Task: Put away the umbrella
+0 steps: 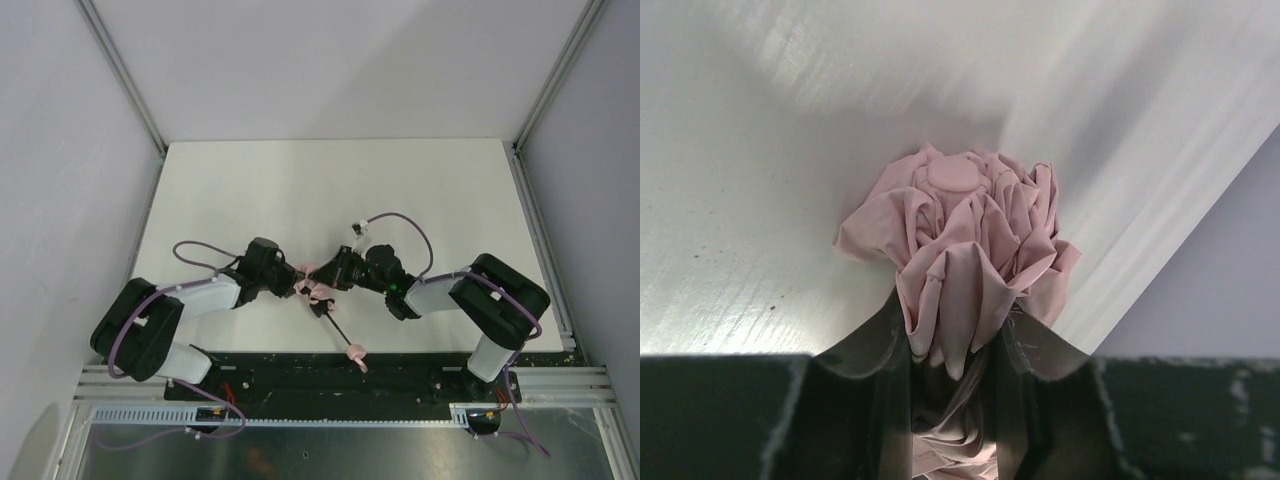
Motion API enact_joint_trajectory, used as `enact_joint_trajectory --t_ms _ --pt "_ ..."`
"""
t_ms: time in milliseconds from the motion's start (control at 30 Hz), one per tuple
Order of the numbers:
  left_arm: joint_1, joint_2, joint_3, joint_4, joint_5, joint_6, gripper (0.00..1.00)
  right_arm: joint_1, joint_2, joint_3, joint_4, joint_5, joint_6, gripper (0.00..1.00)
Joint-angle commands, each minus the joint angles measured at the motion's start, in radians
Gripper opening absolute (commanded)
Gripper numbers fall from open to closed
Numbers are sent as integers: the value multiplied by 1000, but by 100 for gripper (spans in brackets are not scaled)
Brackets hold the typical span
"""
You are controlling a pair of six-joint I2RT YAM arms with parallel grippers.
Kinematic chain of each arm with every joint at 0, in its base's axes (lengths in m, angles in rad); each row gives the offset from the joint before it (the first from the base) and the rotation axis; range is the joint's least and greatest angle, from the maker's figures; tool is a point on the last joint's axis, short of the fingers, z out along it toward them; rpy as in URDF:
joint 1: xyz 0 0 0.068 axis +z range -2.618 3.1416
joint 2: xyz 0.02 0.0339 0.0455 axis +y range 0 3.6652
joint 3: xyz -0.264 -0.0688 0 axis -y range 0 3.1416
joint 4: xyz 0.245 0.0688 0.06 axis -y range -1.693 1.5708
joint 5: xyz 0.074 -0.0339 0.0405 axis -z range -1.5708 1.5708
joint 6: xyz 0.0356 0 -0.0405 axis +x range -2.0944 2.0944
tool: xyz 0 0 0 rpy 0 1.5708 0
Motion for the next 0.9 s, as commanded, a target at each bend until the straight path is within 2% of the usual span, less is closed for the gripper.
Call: enact_joint_trajectory --t_ms 0,167,300,400,533,600,767,800,867 --pt "2 94 -62 -94 -356 -67 0 74 -140 66 650 -167 203 0" --pt "0 111 -59 -95 -343 -85 0 110 -224 64 456 -222 26 0" --pt "1 98 -46 -106 -344 -80 0 187 -274 63 184 -249 -219 0" --pt "0 95 -36 -121 -349 -78 0 217 -273 64 34 -260 -359 0" --pt "-4 98 -32 -130 -338 -78 0 253 -249 69 -139 -202 -525 0" --pt "-11 97 -31 -129 -344 -69 0 228 -261 61 -167 -189 -525 0" --pt "-24 52 -53 -116 -347 -25 0 48 -343 117 -401 -114 -290 0" --pt "-27 42 -58 -108 -347 -19 0 12 -334 147 -497 -102 -274 5" --pt "-30 34 -60 -101 -346 -11 0 -58 -296 192 -625 -73 -250 27"
